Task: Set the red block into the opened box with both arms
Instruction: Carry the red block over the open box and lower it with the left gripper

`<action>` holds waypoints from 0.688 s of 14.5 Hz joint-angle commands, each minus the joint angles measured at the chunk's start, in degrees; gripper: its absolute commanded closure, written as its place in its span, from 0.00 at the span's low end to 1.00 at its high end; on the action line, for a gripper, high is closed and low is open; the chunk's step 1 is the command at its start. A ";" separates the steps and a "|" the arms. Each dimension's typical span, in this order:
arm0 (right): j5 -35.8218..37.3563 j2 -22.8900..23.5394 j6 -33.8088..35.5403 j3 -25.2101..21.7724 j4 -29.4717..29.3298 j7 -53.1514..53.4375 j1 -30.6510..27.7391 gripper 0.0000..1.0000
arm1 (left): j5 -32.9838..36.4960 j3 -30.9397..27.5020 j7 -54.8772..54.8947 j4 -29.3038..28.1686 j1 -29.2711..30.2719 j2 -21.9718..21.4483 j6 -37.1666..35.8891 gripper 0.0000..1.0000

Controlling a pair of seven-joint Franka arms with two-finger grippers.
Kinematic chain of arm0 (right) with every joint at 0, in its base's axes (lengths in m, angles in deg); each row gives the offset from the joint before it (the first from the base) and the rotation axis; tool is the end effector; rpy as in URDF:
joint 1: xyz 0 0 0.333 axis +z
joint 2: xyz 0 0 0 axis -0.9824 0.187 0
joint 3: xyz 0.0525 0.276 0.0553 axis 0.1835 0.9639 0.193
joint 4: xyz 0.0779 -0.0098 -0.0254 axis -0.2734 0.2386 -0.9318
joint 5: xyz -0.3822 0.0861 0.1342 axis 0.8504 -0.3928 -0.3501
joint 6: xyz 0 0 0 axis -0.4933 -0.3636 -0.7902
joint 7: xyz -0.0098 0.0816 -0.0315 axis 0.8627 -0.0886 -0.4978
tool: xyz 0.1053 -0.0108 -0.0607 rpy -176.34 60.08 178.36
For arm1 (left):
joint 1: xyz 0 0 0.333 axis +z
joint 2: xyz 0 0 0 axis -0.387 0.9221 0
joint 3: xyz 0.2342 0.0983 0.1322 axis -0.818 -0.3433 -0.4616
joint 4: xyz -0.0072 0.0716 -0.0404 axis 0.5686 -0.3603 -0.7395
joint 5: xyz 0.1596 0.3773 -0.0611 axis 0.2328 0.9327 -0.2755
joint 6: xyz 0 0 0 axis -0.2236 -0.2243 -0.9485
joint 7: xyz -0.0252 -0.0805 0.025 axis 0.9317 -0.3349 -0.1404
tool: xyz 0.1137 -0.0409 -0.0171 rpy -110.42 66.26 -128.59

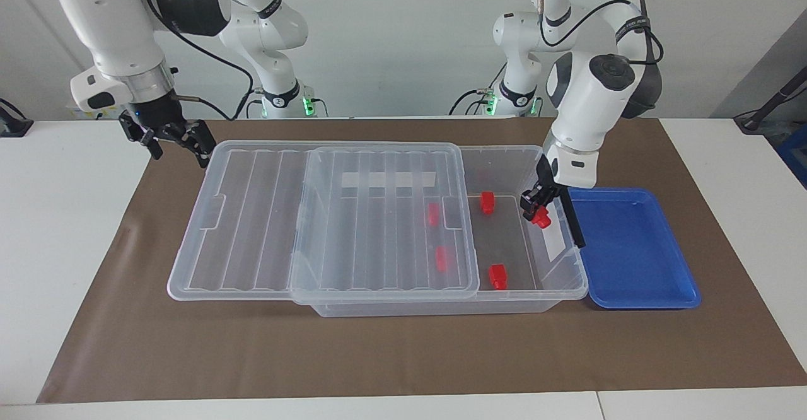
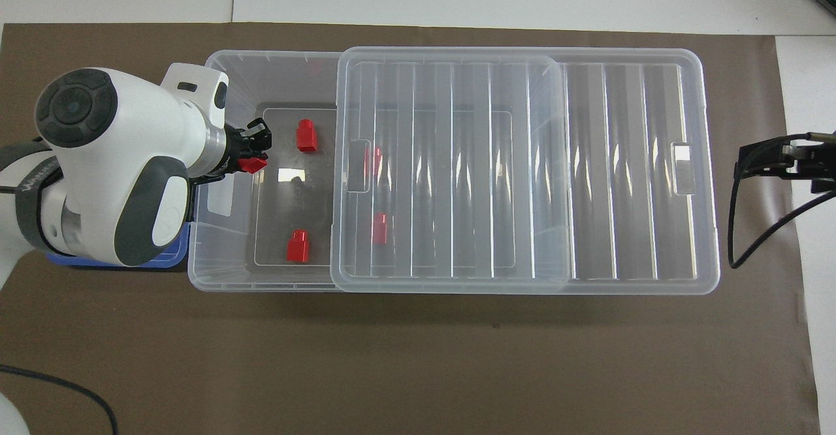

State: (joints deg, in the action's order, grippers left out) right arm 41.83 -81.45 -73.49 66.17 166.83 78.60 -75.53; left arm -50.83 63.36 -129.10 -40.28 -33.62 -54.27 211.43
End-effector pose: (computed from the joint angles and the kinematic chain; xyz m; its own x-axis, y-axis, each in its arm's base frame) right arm 0.5682 -0.0268 0.5783 0.9753 -0.2168 0.0421 -0.2188 -0.9745 0.0497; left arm 0.5993 -0.1913 0.3944 0.8767 0.4749 0.0762 0.4623 -0.8758 0.1389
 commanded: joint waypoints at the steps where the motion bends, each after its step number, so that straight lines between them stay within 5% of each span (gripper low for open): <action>1: -1.48 0.83 0.78 0.22 -0.62 -1.43 -1.49 0.00 | 2.19 -0.81 -0.78 -1.86 -2.85 1.68 3.98 1.00; 10: -4.11 0.82 4.64 0.66 -2.20 -1.08 -1.23 0.00 | 9.50 -0.73 -0.61 -3.35 -6.11 9.34 11.27 1.00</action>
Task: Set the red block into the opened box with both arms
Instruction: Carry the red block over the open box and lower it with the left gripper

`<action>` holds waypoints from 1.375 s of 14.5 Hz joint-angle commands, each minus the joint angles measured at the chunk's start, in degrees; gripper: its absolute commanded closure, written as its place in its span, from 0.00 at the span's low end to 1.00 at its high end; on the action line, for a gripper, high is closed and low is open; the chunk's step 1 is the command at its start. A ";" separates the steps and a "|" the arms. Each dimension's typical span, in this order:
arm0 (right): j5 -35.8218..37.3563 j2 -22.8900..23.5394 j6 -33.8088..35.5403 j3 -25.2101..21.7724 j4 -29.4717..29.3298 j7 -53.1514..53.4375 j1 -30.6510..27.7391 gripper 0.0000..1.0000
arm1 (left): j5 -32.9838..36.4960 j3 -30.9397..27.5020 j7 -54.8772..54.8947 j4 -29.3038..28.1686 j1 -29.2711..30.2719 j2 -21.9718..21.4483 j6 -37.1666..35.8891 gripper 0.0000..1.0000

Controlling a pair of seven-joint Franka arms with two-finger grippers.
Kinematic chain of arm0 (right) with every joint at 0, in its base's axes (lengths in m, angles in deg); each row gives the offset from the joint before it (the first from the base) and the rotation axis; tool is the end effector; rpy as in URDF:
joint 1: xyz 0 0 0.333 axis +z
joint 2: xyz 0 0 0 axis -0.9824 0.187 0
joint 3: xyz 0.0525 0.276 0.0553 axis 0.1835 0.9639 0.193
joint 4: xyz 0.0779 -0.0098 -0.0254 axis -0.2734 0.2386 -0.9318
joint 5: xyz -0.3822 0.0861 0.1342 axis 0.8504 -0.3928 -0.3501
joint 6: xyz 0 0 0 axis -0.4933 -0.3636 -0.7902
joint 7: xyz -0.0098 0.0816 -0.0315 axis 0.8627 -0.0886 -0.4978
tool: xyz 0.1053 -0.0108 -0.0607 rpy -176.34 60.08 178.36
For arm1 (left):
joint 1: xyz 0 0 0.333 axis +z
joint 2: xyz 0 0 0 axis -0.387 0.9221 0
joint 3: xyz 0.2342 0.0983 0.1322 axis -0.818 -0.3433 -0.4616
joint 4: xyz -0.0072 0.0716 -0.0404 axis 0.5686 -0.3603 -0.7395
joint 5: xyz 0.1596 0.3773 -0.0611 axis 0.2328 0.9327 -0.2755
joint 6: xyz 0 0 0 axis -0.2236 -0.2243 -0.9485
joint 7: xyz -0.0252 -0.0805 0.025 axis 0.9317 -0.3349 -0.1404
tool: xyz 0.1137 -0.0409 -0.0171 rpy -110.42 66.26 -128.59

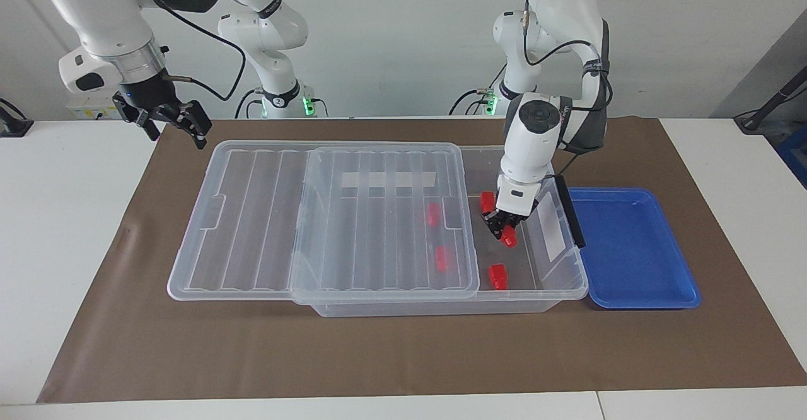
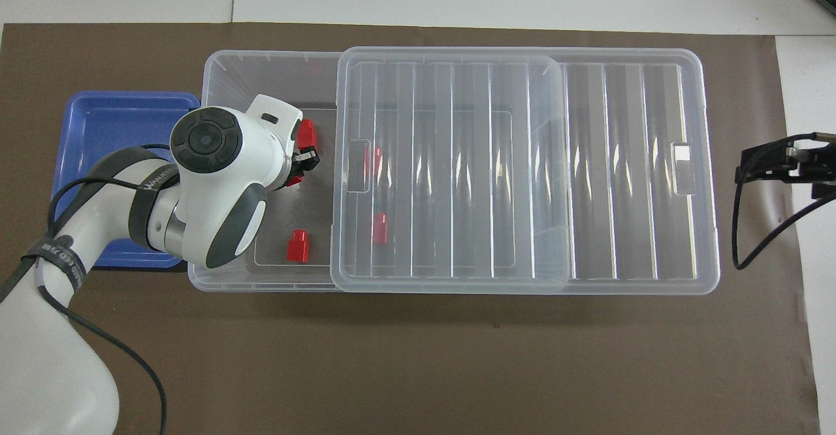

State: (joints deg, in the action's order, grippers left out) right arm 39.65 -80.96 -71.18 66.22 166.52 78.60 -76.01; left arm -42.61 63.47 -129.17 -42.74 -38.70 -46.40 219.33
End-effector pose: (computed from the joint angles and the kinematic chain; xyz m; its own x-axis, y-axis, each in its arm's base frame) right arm 0.5656 -0.0264 0.5724 0.9738 -0.2271 -0.0075 -0.2269 -0.9737 0.0213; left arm 0.5875 -0.2426 0.3011 0.9422 0.3132 0.1186 0.3109 -0.9497 0.0375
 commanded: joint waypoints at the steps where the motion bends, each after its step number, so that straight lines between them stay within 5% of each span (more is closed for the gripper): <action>1: -2.10 0.41 2.33 0.69 -1.90 -1.17 -0.75 0.00 | 1.28 -0.84 -0.53 -1.17 -0.86 1.56 3.82 1.00; 14: -2.19 -0.03 1.19 0.69 -0.75 -1.17 -1.01 0.00 | 2.51 -0.84 -0.62 -3.89 -0.33 2.26 7.34 1.00; 15: -2.19 -0.03 1.10 0.69 -0.58 -1.17 -1.01 0.00 | 2.51 -0.84 -1.32 -3.89 -0.24 2.26 7.43 0.72; 16: -2.19 -0.11 1.10 0.69 -0.49 -1.17 -1.01 0.00 | 2.51 -0.93 -2.02 -3.89 -0.24 2.26 7.43 0.16; 20: -2.19 -0.11 0.75 0.69 -0.40 -0.99 -1.01 0.00 | 2.51 -0.93 -2.64 -3.89 -0.24 2.26 7.43 0.00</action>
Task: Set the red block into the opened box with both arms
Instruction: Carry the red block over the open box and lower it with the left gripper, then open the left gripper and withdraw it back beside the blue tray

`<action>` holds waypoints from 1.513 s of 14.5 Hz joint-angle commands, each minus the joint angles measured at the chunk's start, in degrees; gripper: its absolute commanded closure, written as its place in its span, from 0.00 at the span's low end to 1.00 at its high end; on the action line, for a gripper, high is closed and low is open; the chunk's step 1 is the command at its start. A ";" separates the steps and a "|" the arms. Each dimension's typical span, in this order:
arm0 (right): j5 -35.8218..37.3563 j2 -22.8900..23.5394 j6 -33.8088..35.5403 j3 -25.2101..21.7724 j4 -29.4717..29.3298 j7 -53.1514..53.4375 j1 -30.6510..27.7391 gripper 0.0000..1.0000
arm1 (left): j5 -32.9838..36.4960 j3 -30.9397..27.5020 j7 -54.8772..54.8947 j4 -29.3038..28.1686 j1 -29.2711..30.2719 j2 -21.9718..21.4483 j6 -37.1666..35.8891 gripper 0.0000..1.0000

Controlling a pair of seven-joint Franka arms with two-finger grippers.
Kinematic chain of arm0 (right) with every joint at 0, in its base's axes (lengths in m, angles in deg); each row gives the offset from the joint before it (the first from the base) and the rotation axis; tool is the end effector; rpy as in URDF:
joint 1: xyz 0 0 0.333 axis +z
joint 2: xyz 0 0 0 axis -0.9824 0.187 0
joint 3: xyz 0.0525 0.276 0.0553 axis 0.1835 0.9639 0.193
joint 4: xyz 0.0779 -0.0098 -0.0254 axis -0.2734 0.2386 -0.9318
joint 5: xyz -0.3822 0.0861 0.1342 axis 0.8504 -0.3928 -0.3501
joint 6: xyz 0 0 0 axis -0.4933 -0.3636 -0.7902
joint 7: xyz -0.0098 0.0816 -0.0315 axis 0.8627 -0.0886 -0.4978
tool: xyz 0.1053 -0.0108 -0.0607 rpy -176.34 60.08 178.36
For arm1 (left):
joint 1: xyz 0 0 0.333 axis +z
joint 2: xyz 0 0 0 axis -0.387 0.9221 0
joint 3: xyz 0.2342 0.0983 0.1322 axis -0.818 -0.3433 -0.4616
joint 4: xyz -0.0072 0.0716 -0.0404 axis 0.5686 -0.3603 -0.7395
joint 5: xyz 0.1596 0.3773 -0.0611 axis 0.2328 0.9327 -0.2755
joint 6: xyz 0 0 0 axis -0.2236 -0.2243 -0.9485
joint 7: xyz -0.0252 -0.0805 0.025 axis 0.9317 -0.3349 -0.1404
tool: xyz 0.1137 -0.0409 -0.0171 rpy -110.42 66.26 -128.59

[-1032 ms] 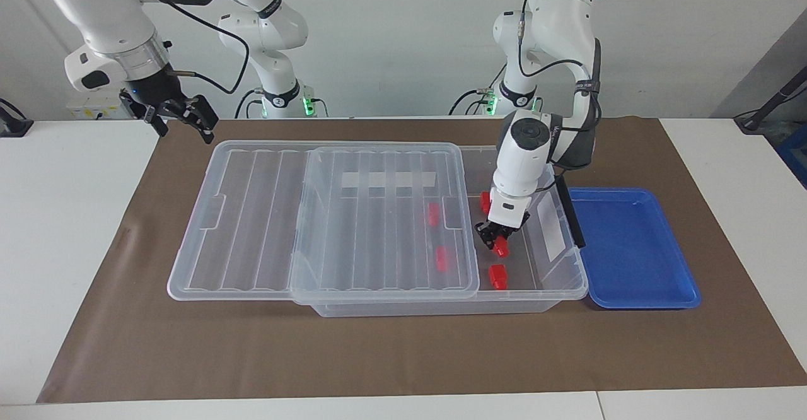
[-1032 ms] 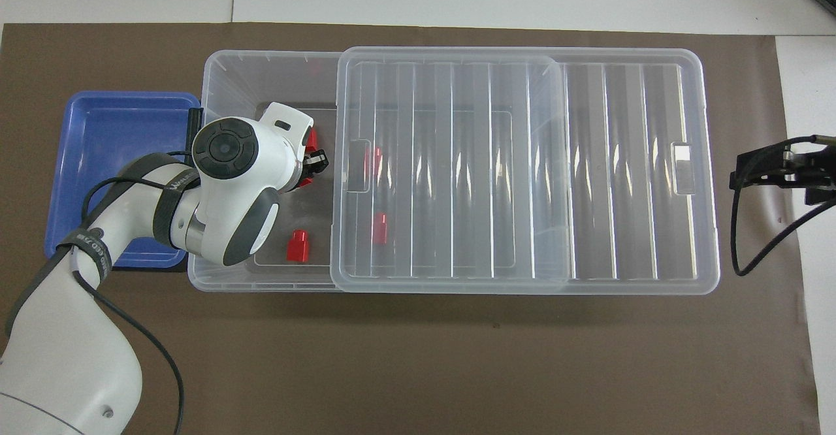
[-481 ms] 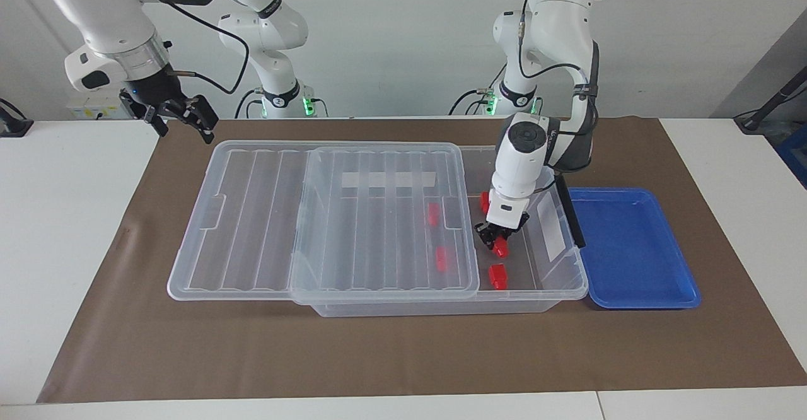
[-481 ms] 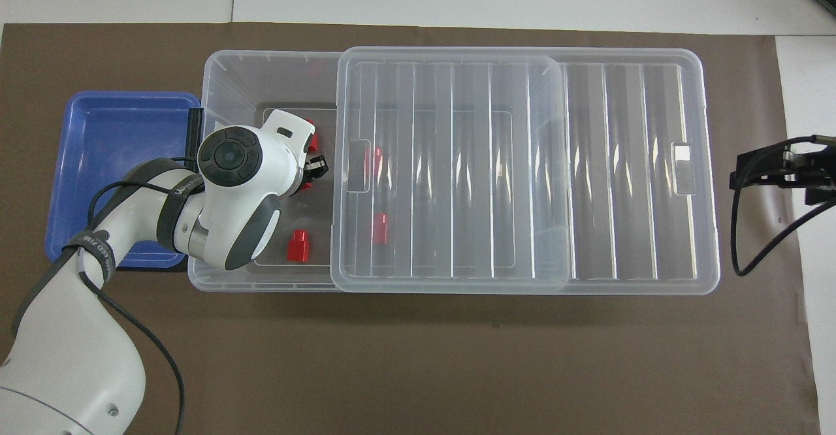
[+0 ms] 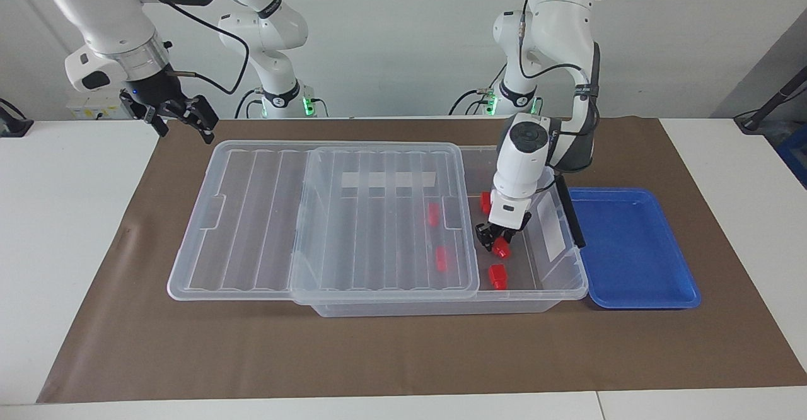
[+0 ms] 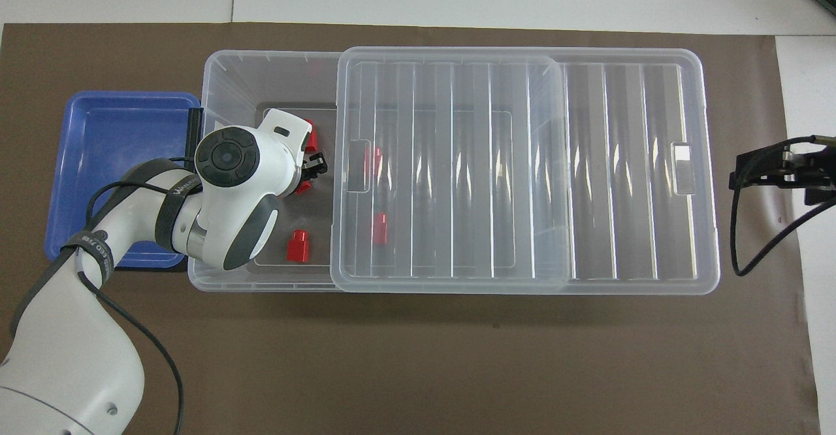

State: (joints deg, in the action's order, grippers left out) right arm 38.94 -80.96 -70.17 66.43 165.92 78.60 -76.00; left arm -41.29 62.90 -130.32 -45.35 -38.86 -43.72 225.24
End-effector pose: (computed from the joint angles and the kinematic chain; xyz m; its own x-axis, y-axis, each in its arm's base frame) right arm 0.5641 -0.0226 0.5760 0.9745 -0.2237 -0.0168 -0.2235 -0.9746 0.0107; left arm 0.5840 -0.2386 0.2606 0.9393 0.3171 0.1309 0.3144 -0.9484 0.0412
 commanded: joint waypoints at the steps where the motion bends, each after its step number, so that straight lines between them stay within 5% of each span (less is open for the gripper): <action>1: -1.49 -0.10 -0.26 0.48 0.20 -0.99 -1.03 0.00 | 1.18 -0.36 -1.66 -1.10 -0.08 -0.42 1.34 0.00; 13: -1.49 -0.28 -0.43 0.48 0.64 -0.99 -1.03 0.00 | 1.01 -0.36 -9.66 2.94 -0.79 -6.56 -14.38 0.00; 19: -1.49 -0.54 -0.87 0.48 1.08 -0.99 -1.11 0.00 | 0.57 -0.36 -13.09 11.28 -0.79 -7.62 -27.12 0.00; 22: -1.49 -0.54 -0.96 0.48 1.08 -0.99 -1.11 0.00 | 0.57 -0.44 -15.02 11.64 -0.70 -8.68 -27.93 0.00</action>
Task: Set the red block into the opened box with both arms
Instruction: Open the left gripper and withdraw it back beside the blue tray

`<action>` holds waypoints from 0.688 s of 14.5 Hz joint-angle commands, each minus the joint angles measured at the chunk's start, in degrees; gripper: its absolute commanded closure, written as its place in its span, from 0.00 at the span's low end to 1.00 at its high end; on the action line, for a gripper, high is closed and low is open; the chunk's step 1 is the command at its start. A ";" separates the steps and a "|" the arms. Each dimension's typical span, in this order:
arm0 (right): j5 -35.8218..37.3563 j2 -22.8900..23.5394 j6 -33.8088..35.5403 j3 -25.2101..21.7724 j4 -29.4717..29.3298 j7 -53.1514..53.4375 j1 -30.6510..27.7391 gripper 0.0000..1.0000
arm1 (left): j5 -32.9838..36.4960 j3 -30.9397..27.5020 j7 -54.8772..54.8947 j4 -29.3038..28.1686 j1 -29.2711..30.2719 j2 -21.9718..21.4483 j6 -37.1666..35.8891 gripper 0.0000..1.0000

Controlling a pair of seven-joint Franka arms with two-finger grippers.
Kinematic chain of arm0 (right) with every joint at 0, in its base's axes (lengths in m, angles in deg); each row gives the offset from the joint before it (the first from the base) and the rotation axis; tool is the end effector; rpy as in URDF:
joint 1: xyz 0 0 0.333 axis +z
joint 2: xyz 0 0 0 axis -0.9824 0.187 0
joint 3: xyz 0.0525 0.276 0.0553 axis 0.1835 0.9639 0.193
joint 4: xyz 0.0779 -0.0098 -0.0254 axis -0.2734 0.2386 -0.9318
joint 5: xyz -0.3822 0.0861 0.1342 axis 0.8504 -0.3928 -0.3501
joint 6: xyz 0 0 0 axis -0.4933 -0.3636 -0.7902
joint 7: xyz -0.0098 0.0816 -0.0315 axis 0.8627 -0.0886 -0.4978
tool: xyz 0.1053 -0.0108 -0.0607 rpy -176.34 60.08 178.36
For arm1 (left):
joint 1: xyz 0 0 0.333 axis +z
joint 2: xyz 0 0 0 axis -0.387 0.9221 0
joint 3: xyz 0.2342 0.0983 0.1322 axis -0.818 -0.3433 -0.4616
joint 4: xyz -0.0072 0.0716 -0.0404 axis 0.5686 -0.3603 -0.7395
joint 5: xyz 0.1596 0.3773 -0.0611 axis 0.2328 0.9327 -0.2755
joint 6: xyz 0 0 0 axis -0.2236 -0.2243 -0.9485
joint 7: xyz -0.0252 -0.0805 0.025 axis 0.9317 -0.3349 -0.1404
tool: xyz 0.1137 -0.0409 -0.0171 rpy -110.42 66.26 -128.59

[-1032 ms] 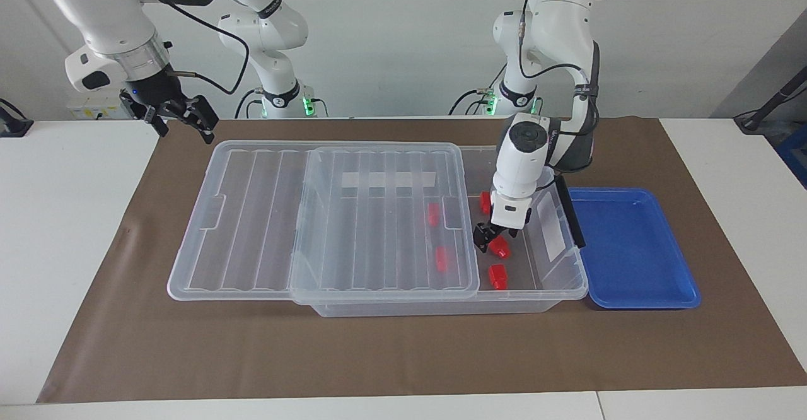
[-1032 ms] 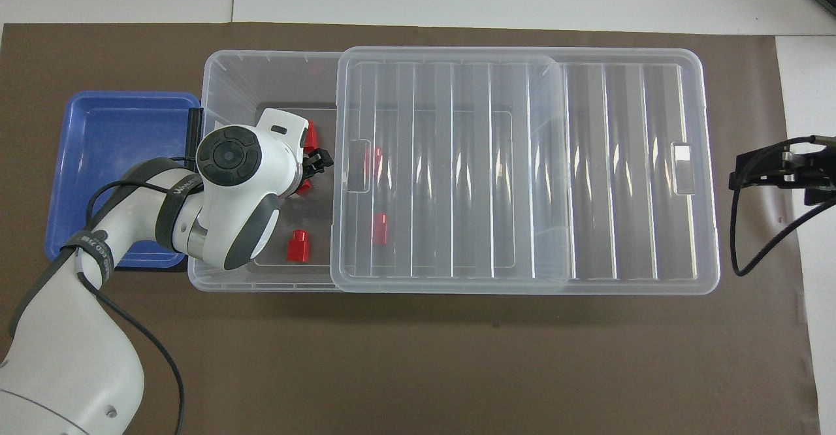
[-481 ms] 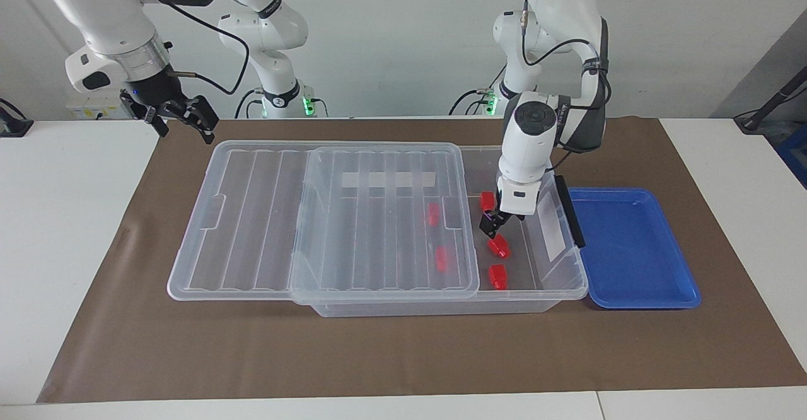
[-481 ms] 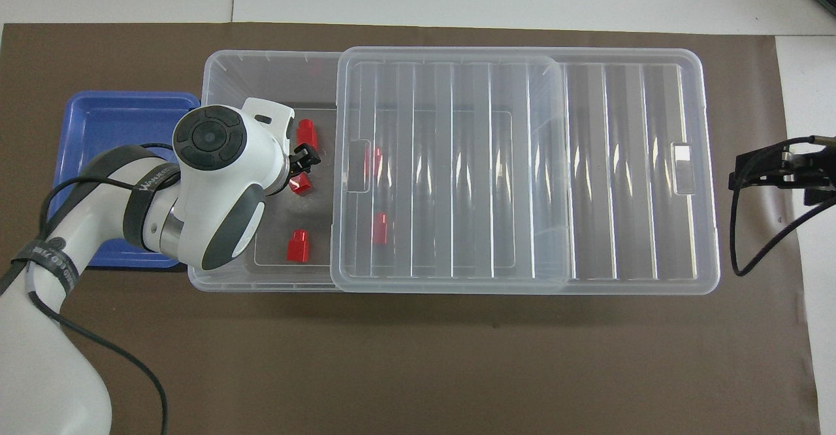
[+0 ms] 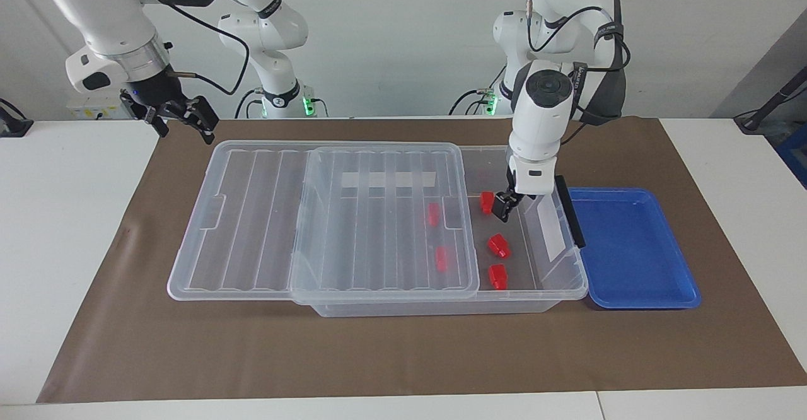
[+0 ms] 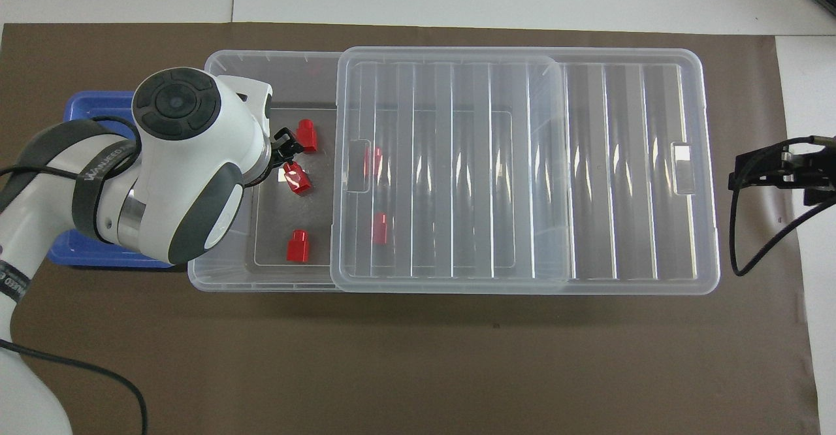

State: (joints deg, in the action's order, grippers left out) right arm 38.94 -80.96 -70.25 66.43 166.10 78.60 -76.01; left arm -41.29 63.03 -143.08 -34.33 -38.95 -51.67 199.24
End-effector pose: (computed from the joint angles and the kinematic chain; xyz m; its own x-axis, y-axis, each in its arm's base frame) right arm 0.5641 -0.0227 0.5746 0.9745 -0.2238 -0.0185 -0.2236 -0.9746 0.0110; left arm 0.5854 -0.2308 0.3978 0.8348 0.5436 0.0872 0.5490 -0.8339 -0.0564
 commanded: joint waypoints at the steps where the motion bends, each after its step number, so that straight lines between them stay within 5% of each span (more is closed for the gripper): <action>1: -1.49 -0.54 -0.89 0.48 0.90 -0.91 -1.10 0.00 | 0.57 -0.66 -2.10 1.49 -0.34 -0.73 -2.01 0.00; 6: -1.49 -0.54 -0.89 0.48 0.90 -0.73 -1.02 0.00 | 1.09 -1.10 -1.31 8.43 0.27 -0.64 -8.77 0.00; 10: -1.49 -0.54 -0.89 0.48 0.99 -0.73 -1.02 0.00 | 0.48 -1.45 16.57 10.64 5.61 -4.76 -14.57 0.00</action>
State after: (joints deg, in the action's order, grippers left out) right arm 38.94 -80.96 -70.28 66.43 166.11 78.60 -76.01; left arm -41.04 61.66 -135.42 -24.06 -36.63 -52.92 188.31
